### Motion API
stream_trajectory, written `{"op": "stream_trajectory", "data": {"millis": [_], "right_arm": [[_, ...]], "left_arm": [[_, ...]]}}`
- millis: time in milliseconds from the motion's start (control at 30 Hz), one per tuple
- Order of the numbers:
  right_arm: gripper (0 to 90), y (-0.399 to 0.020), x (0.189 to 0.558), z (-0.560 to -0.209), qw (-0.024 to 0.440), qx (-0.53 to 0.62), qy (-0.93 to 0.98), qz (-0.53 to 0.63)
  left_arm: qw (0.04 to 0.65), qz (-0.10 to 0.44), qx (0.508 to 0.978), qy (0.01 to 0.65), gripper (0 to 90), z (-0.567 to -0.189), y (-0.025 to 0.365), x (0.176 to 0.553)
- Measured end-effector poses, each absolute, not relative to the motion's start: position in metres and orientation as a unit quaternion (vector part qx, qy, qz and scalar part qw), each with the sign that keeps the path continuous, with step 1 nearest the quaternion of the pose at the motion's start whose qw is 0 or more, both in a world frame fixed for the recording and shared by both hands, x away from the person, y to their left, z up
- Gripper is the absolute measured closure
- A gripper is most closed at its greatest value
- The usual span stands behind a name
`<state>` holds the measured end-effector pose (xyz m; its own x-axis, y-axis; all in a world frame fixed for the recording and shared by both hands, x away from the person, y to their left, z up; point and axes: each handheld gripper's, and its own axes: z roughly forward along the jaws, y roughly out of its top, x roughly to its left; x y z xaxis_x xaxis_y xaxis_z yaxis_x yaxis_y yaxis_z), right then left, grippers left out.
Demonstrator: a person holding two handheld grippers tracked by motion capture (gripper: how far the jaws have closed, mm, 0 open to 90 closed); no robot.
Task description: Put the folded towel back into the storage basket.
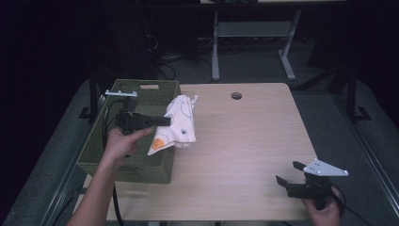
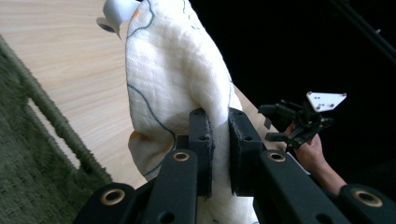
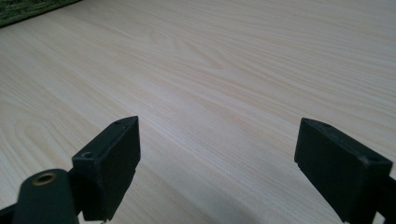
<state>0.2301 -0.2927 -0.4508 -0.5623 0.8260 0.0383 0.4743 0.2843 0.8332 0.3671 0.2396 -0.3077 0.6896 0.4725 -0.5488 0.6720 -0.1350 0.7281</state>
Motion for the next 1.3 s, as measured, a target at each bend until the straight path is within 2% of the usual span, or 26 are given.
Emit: {"op": "stream_trajectory", "data": {"millis": [1300], "right_arm": [[13.9, -0.289, 0.232, -0.453, 0.208, 0.414, 0.781, 0.419]], "left_arm": [[0.52, -0.072, 0.745, 0.412, 82.3, -0.312, 0.312, 0.361]]}}
